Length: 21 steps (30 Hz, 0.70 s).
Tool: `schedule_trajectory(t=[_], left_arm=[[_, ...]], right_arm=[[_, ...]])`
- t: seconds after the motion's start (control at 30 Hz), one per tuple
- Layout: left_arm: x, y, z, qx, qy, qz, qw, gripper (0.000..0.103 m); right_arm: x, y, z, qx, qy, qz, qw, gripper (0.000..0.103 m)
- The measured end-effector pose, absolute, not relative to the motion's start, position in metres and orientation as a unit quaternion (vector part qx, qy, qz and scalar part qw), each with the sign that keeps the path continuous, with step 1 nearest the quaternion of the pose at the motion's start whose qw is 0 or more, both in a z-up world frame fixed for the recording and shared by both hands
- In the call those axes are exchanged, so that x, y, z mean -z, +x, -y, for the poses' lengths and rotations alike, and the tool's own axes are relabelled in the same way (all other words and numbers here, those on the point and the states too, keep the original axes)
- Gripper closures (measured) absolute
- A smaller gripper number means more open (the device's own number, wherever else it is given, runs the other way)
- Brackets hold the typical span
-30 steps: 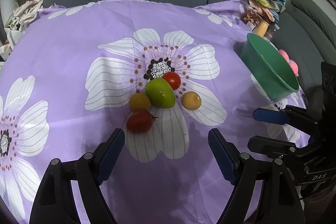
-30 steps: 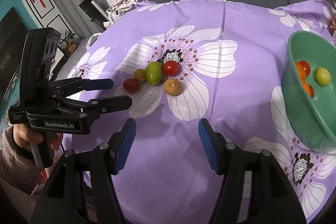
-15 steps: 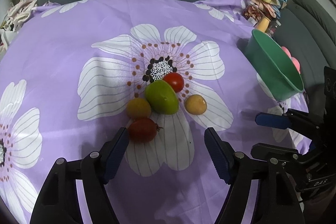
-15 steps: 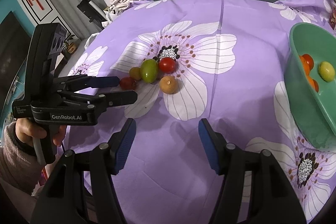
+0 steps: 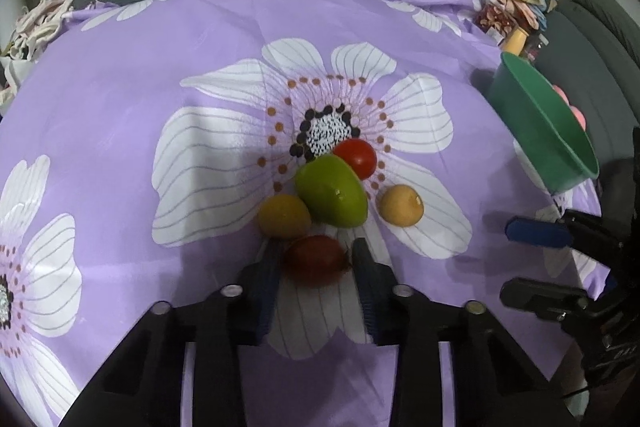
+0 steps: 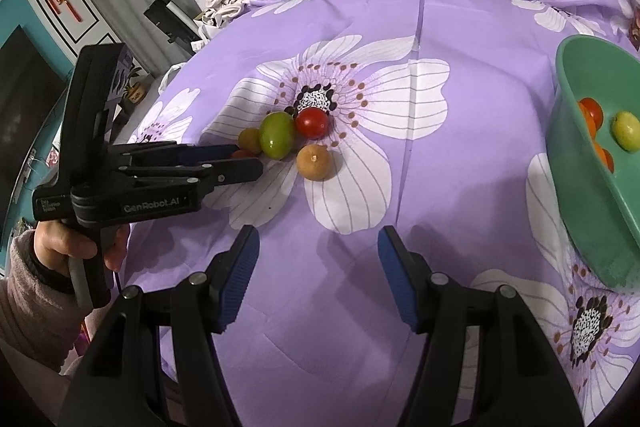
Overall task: Organize fruits
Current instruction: 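Close the left gripper on a red cherry tomato while the right gripper grasps another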
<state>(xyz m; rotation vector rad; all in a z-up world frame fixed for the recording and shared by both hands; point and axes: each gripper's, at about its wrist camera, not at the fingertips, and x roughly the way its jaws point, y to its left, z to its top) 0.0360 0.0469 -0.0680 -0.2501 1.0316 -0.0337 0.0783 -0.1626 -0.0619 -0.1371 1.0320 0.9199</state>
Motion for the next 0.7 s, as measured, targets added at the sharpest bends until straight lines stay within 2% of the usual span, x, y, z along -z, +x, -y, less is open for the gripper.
schedule_trajectory(t=[0.47, 0.53, 0.6, 0.7], left_arm=[[0.061, 0.017, -0.054, 0.029, -0.143, -0.476, 0.867, 0.07], [0.059, 0.015, -0.053, 0.031, -0.145, -0.475, 0.868, 0.07], [0.057, 0.013, -0.052, 0.036, -0.147, -0.473, 0.868, 0.069], [0.057, 0.012, -0.051, 0.039, -0.148, -0.473, 0.868, 0.07]], right_arm=[[0.051, 0.108, 0.126, -0.42, -0.067, -0.46, 0.78, 0.042], [0.054, 0.116, 0.111, -0.411, -0.081, -0.463, 0.781, 0.046], [0.058, 0.123, 0.099, -0.406, -0.093, -0.467, 0.78, 0.055], [0.066, 0.13, 0.081, -0.397, -0.112, -0.474, 0.778, 0.061]])
